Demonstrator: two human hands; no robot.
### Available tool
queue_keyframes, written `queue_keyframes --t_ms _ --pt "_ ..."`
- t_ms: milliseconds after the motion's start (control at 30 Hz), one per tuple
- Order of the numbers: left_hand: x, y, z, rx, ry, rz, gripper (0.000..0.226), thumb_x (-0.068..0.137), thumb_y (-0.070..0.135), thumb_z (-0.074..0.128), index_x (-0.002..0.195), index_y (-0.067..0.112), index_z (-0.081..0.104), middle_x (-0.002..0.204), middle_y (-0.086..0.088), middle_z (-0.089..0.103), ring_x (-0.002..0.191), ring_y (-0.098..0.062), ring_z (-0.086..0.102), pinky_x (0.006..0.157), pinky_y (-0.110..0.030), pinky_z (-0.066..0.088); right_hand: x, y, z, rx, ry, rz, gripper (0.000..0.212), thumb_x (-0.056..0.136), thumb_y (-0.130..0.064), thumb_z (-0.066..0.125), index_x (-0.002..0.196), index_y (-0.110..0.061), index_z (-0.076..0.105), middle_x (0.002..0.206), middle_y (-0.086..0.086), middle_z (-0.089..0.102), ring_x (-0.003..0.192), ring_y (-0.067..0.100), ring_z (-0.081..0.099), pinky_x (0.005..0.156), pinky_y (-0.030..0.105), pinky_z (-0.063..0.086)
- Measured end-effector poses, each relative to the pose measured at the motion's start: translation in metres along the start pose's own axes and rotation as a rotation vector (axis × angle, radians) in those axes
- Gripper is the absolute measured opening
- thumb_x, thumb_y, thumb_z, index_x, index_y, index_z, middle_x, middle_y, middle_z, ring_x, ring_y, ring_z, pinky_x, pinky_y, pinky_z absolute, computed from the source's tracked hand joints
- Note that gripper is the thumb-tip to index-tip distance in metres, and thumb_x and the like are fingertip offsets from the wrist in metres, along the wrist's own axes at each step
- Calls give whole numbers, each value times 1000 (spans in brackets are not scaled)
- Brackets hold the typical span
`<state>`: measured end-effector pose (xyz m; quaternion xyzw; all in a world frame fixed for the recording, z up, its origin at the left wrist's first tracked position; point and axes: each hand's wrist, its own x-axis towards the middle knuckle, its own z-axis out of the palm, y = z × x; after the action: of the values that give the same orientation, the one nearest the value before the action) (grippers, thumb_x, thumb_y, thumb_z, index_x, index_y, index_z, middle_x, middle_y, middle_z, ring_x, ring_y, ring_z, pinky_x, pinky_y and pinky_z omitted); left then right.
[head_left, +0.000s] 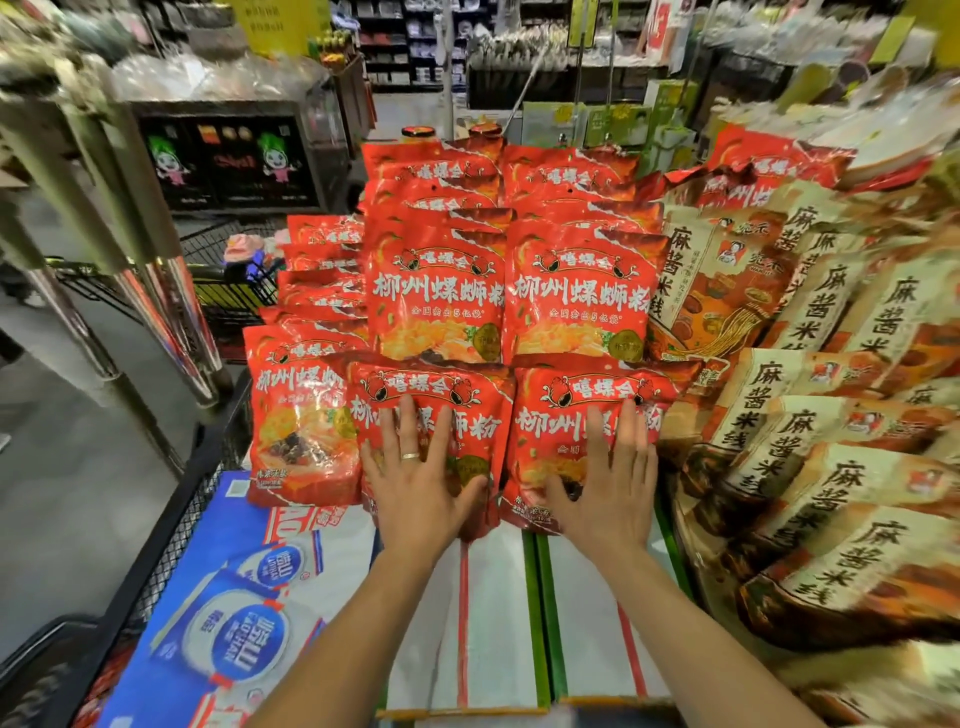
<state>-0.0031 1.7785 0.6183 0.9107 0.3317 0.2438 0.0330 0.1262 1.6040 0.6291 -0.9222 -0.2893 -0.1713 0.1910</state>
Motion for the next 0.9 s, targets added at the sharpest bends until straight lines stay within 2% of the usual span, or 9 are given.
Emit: queue_keyframes --t_ms 100,233,333,433,533,600,667,767,900 --pt "-4 2 -13 8 2 10 97 76 72 59 157 32 23 168 -12 7 153 -37 6 115 -67 19 0 -4 -16 42 15 1 102 76 -47 75 155 -20 17 165 17 8 152 35 7 120 55 16" --pt "-11 7 -36 30 8 4 101 75 72 66 158 31 24 168 -11 8 153 -36 6 116 -65 18 4 -14 -36 54 57 -52 91 77 -46 70 153 -17 30 163 15 20 151 35 15 117 59 23" --pt "-9 6 -63 30 7 -4 98 75 71 67 156 29 31 167 -9 12 153 -34 6 116 -63 13 12 -31 -59 18 -14 -113 85 87 -54 57 157 -25 19 166 7 4 153 29 -3 122 53 7" --pt "-3 -1 -103 65 -6 1 92 82 75 51 158 32 24 167 -7 5 154 -34 2 119 -63 10 21 -55 -90 41 -39 -155 83 91 -61 49 158 -29 10 166 1 -3 151 24 -13 122 49 -3" --pt "2 -15 -151 59 51 -8 88 83 78 32 157 31 25 167 -7 12 154 -34 8 118 -65 13 23 -90 -123 47 -7 -245 82 88 -64 46 157 -31 15 166 4 0 152 27 -9 122 52 1" --pt "1 -30 -182 45 103 -9 88 81 77 34 155 29 34 165 -9 23 152 -37 19 115 -67 19 20 -118 -142 66 3 -290 83 88 -62 50 158 -33 15 166 5 -3 153 30 -8 121 51 -1" --pt "-5 -52 -216 71 142 -4 88 80 76 37 154 29 36 164 -9 25 150 -38 23 114 -67 22 10 -151 -161 106 38 -330 84 88 -61 53 157 -35 14 166 4 -4 153 31 -6 120 49 -1" --pt "-27 -94 -269 115 194 -11 89 78 77 38 154 31 34 165 -7 23 152 -36 18 115 -66 18 -14 -203 -184 190 77 -392 82 82 -61 52 155 -34 26 166 7 13 152 33 5 119 53 9" --pt "-82 -159 -341 189 260 -60 87 78 73 42 152 29 38 163 -7 29 149 -38 24 113 -65 21 -65 -283 -202 291 76 -499 82 75 -59 54 150 -31 36 161 12 28 147 40 24 113 60 25"
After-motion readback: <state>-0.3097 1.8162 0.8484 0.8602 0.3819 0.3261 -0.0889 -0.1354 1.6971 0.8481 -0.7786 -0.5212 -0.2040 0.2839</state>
